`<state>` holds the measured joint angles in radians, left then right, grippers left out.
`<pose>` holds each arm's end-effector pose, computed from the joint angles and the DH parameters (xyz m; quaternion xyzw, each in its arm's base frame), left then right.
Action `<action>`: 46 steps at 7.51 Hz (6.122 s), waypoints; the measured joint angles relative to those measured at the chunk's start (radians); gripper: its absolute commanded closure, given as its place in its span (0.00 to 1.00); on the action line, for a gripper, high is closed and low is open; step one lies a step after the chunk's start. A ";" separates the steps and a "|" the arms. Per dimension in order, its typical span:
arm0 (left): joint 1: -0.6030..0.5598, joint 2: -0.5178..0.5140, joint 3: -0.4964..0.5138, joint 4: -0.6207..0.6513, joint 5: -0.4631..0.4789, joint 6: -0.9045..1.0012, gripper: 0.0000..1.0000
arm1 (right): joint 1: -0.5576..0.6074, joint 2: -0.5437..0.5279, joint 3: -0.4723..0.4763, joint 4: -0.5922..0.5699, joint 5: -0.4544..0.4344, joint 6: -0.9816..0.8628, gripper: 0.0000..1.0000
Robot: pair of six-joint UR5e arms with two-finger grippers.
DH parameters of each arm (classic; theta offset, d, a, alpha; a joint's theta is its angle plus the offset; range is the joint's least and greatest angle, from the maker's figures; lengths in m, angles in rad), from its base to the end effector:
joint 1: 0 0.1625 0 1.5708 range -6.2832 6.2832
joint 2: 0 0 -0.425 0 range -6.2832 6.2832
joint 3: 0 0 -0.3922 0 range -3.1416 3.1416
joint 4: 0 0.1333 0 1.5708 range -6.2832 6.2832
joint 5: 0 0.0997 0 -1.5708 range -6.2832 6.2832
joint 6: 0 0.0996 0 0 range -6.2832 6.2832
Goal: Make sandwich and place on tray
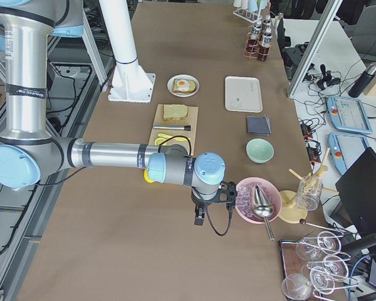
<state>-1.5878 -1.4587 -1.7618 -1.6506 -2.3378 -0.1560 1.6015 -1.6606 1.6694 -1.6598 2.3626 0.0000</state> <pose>-0.0719 -0.4521 0.6090 0.0474 0.3772 -0.0503 0.9235 0.0761 -0.4457 0.6601 -0.0311 -0.3859 0.0296 0.9216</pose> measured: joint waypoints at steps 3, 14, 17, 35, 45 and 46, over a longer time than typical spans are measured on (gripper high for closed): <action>0.000 -0.001 0.002 -0.001 0.000 0.000 0.02 | 0.000 0.003 0.001 0.000 0.001 0.000 0.00; 0.002 -0.007 0.013 -0.003 0.001 -0.002 0.02 | 0.000 0.001 0.003 0.000 0.004 -0.003 0.00; 0.002 -0.013 0.016 -0.003 0.001 -0.001 0.02 | 0.000 0.000 0.006 0.000 0.006 -0.003 0.00; 0.001 -0.041 0.036 -0.002 0.000 -0.002 0.02 | -0.029 -0.006 -0.055 0.266 -0.004 0.004 0.00; 0.000 -0.038 0.040 -0.005 0.000 -0.001 0.02 | -0.738 0.220 0.313 0.346 -0.271 0.916 0.00; 0.000 -0.039 0.040 -0.005 0.000 -0.002 0.02 | -0.817 0.225 0.333 0.349 -0.319 1.001 0.00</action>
<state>-1.5877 -1.4976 -1.7219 -1.6552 -2.3378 -0.1578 0.7848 -1.4360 2.0024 -1.3104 2.0432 1.0006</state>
